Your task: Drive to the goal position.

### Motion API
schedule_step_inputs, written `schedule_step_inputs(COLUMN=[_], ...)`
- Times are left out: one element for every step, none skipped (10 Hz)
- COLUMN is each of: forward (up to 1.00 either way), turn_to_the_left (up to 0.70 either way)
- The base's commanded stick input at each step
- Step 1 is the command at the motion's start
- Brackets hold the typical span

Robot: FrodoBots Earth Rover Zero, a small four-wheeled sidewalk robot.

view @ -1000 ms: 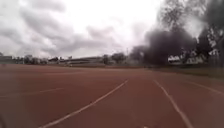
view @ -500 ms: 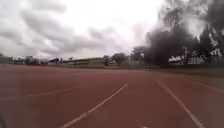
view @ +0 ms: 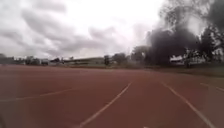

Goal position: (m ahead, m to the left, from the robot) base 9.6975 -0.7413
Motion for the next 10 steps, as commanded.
schedule_step_inputs(forward=[0.7, 0.7, 0.7, 0.7, 0.7, 0.7, 0.7, 0.7, 0.7, 0.7], turn_to_the_left=[-0.22, -0.03, 0.0, 0.0, 0.0, 0.0, 0.0, 0.0, 0.0, 0.0])
